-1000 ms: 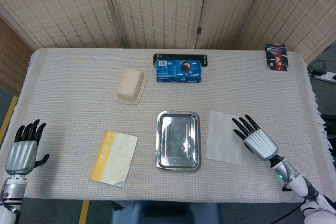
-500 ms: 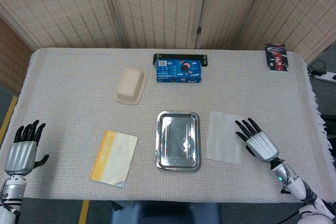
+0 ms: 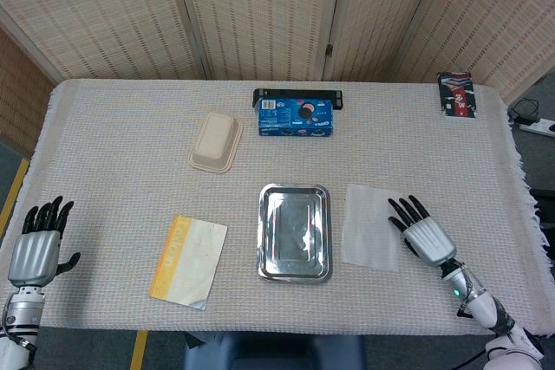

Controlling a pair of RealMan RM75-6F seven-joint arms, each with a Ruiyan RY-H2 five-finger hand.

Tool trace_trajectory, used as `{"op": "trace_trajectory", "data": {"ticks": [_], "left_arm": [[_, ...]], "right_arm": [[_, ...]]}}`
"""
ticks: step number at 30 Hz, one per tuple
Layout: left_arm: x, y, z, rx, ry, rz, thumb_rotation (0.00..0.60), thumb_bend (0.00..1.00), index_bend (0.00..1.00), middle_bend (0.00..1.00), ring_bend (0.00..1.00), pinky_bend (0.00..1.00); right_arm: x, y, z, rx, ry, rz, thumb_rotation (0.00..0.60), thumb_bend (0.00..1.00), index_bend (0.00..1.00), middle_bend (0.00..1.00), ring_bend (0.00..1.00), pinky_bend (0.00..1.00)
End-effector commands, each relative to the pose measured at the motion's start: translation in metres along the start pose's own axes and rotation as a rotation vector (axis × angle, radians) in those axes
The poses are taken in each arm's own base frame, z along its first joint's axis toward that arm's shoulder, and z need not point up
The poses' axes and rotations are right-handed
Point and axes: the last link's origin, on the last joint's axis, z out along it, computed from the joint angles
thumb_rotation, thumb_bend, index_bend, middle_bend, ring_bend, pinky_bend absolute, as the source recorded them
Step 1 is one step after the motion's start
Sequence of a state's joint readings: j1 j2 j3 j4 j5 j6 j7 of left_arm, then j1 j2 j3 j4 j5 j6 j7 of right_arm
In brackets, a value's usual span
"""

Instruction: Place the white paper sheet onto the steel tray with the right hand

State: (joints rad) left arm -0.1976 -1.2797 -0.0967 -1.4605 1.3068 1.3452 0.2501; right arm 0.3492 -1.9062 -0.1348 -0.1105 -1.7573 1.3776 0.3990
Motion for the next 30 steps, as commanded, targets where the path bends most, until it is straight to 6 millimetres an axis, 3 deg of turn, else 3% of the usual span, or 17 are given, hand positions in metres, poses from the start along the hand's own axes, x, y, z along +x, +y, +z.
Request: {"op": "trace_trajectory", "data": {"ticks": [1,18,24,30], "left_arm": [[-0.002,0.000,0.000,-0.009,-0.016,0.005,0.600,0.29,0.00,0.00,0.00,0.00],[-0.003,0.000,-0.001,-0.016,-0.034,0.003,0.600,0.29,0.00,0.00,0.00,0.00],[-0.006,0.002,-0.001,-0.028,-0.052,0.010,0.600,0.30,0.00,0.00,0.00,0.00],[-0.006,0.002,0.000,-0.033,-0.057,0.008,0.600,0.31,0.00,0.00,0.00,0.00]], "right_arm": [[0.000,-0.002,0.003,0.003,0.000,-0.002,0.600,0.42,0.26,0.00,0.00,0.00],[0.003,-0.009,0.018,0.043,0.004,-0.025,0.600,0.42,0.27,0.00,0.00,0.00],[0.006,-0.012,0.025,0.059,0.011,-0.018,0.600,0.42,0.43,0.01,0.01,0.00],[0.006,-0.015,0.026,0.059,0.021,-0.005,0.600,0.42,0.58,0.09,0.06,0.00]]}}
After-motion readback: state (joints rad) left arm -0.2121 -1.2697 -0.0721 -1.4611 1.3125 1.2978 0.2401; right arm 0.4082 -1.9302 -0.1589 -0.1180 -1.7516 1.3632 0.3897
